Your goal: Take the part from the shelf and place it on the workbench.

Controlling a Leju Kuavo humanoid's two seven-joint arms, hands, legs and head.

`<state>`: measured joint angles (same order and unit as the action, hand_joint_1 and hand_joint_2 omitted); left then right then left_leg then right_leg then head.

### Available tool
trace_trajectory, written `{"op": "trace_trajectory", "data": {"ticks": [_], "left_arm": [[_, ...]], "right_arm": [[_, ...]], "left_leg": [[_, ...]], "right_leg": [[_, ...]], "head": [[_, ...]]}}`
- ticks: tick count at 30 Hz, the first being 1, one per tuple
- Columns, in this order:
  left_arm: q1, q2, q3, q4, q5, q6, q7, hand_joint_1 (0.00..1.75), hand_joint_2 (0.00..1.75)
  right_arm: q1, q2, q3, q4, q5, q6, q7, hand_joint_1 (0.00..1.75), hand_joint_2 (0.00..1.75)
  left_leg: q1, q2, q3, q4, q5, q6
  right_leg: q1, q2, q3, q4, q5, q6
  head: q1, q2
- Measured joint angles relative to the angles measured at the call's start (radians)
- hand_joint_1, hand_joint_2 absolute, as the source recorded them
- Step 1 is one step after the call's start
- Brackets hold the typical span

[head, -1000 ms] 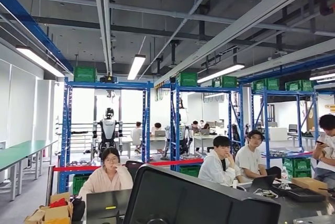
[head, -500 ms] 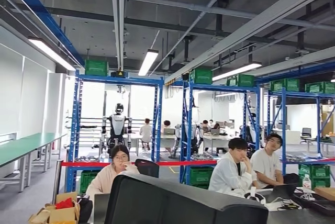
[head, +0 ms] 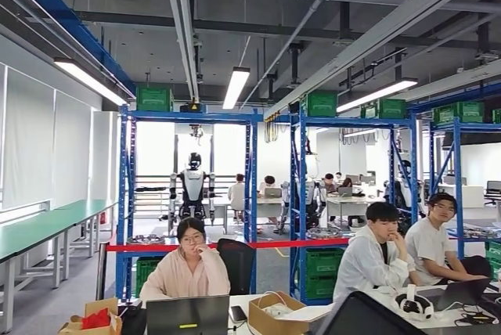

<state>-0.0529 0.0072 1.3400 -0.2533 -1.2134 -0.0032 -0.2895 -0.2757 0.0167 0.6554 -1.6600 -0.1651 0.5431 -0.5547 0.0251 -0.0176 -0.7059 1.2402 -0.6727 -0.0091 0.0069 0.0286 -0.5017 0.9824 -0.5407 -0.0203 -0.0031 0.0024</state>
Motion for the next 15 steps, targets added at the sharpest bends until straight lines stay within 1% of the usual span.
{"op": "trace_trajectory", "data": {"ticks": [1,2,3,4,5,6,7,8,9,10,11,12,13,14,15], "left_arm": [[0.001,0.000,0.000,0.000,0.000,0.000,0.000,0.00,1.75],[0.002,0.000,0.001,0.000,0.000,0.000,0.000,0.00,1.75],[0.003,0.000,0.001,0.000,-0.001,0.000,0.000,0.00,1.75],[0.003,0.000,0.002,0.000,-0.001,0.000,0.000,0.00,1.75],[0.003,0.000,0.002,0.000,-0.001,0.000,0.000,0.00,1.75],[0.000,0.000,0.003,0.000,-0.002,0.000,0.000,0.00,1.75],[-0.001,0.000,0.003,0.000,-0.002,0.000,-0.001,0.00,1.75],[-0.002,0.001,0.003,0.000,-0.002,0.000,-0.002,0.00,1.75],[-0.003,0.001,0.003,0.000,-0.002,0.000,-0.003,0.00,1.75],[-0.003,0.002,0.003,0.000,-0.002,0.000,-0.004,0.00,1.75],[-0.003,0.003,0.004,0.000,-0.002,-0.001,-0.003,0.00,1.75],[-0.003,0.003,0.004,0.000,-0.003,-0.001,-0.002,0.00,1.75],[-0.003,0.003,0.004,0.000,-0.004,-0.001,0.000,0.00,1.75],[-0.002,0.002,0.004,0.000,-0.004,-0.001,0.002,0.00,1.75],[-0.002,0.002,0.004,0.000,-0.006,-0.001,0.004,0.00,1.75]], "right_arm": [[0.000,0.000,0.000,0.000,0.000,0.000,0.000,1.75,1.75],[0.000,0.000,0.000,0.001,-0.001,0.000,0.000,1.75,1.75],[0.000,-0.001,0.000,0.002,0.000,0.000,0.000,1.75,1.75],[0.001,-0.001,0.000,0.002,0.000,0.001,0.001,1.75,1.75],[0.001,0.000,0.000,0.002,0.001,0.001,0.002,1.75,1.75],[0.001,0.001,0.000,-0.001,0.001,0.002,0.002,1.75,1.75],[0.000,0.002,0.000,-0.004,0.001,0.002,0.002,1.75,1.75],[-0.002,0.002,0.000,-0.006,0.000,0.002,0.001,1.75,1.75],[-0.003,0.002,0.000,-0.007,0.000,0.002,0.000,1.75,1.75],[-0.002,0.002,0.000,-0.006,0.000,0.002,0.000,1.75,1.75],[-0.001,0.001,0.000,-0.006,-0.001,0.002,0.000,1.75,1.75],[0.001,0.001,0.000,-0.006,-0.001,0.002,0.000,1.75,1.75],[0.002,0.000,0.000,-0.006,-0.001,0.002,0.000,1.75,1.75],[0.002,0.000,-0.001,-0.006,-0.001,0.002,0.000,1.75,1.75],[0.002,0.000,-0.001,-0.006,0.000,0.002,0.000,1.75,1.75]], "left_leg": [[0.001,0.002,-0.006,-0.045,0.055,0.000],[0.001,0.005,-0.014,-0.095,0.134,0.000],[-0.001,0.008,-0.019,-0.133,0.201,0.002],[-0.005,0.009,-0.024,-0.156,0.250,0.006],[-0.009,0.009,-0.027,-0.165,0.265,0.011],[-0.011,0.009,-0.022,-0.164,0.256,0.017],[-0.012,0.007,-0.014,-0.167,0.250,0.023],[-0.011,0.007,-0.003,-0.171,0.243,0.029],[-0.009,0.006,0.011,-0.175,0.236,0.033],[-0.008,0.006,0.023,-0.179,0.228,0.037],[-0.008,0.006,0.035,-0.182,0.219,0.039],[-0.009,0.006,0.045,-0.183,0.210,0.040],[-0.010,0.005,0.057,-0.183,0.199,0.041],[-0.011,0.004,0.070,-0.183,0.189,0.042],[-0.012,0.002,0.086,-0.184,0.177,0.042]], "right_leg": [[0.000,-0.001,0.026,0.000,-0.021,0.003],[0.001,-0.002,0.049,0.004,-0.043,0.007],[0.002,-0.002,0.063,0.005,-0.060,0.013],[0.001,-0.001,0.071,0.005,-0.074,0.019],[0.000,-0.001,0.077,0.005,-0.082,0.025],[-0.003,-0.001,0.079,0.003,-0.083,0.031],[-0.005,-0.002,0.078,0.016,-0.081,0.037],[-0.006,-0.006,0.064,0.050,-0.075,0.042],[-0.007,-0.008,0.036,0.101,-0.073,0.048],[-0.008,-0.012,-0.007,0.168,-0.081,0.052],[-0.009,-0.013,-0.057,0.234,-0.103,0.056],[-0.009,-0.014,-0.104,0.285,-0.131,0.057],[-0.009,-0.015,-0.143,0.313,-0.154,0.056],[-0.008,-0.015,-0.166,0.312,-0.157,0.054],[-0.005,-0.015,-0.173,0.276,-0.130,0.049]], "head": [[0.000,0.000],[0.000,0.000],[-0.001,0.000],[-0.001,0.000],[-0.002,0.000],[-0.003,0.000],[-0.003,0.000],[-0.003,0.000],[-0.003,0.000],[-0.003,0.000],[-0.003,0.000],[-0.003,0.000],[-0.003,0.000],[-0.003,0.000],[-0.003,0.000]]}}
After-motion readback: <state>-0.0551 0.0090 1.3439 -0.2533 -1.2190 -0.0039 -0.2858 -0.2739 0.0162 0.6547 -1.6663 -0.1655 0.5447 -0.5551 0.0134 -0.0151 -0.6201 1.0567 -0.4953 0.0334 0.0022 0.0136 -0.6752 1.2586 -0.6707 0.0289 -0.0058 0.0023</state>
